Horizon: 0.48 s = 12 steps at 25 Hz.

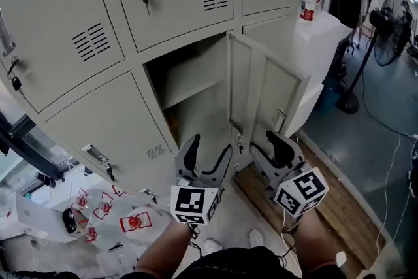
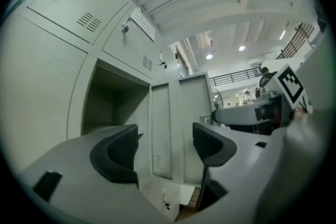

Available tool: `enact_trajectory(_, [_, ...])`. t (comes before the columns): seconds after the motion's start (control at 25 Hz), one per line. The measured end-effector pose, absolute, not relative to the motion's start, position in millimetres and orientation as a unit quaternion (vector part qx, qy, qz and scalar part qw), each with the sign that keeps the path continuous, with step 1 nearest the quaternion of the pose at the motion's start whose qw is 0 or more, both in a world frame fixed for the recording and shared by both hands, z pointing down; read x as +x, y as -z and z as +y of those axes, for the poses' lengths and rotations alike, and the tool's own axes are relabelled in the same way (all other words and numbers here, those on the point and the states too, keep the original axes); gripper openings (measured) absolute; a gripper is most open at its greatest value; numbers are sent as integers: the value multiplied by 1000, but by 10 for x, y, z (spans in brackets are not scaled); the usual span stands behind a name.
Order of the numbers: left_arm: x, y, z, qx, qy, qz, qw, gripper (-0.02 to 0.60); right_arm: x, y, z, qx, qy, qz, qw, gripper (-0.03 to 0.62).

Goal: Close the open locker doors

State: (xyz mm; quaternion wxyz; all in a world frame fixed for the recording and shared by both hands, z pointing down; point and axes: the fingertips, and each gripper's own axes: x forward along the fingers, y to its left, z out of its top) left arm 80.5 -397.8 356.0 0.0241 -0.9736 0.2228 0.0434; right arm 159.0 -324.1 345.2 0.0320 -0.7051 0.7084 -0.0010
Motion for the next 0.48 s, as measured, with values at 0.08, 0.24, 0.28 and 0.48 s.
enact_trajectory(0.08, [978, -3550, -3835, -978, -46, 202, 19, 316, 1754, -3441, -3074, -718, 1, 695, 30, 201])
enact_trajectory(0.24, [1220, -3545, -3615, -983, -45, 176, 17, 316, 2041, -3413, -2844, -736, 0, 676, 32, 201])
enact_trajectory(0.28, [1268, -3550, -3567, -984, -43, 172, 17, 316, 2107, -3416, -2803, -740, 1, 672, 34, 201])
enact_trajectory(0.48, [1409, -3555, -3393, -987, -37, 158, 14, 314, 2325, -3440, -2752, -741, 6, 671, 41, 201])
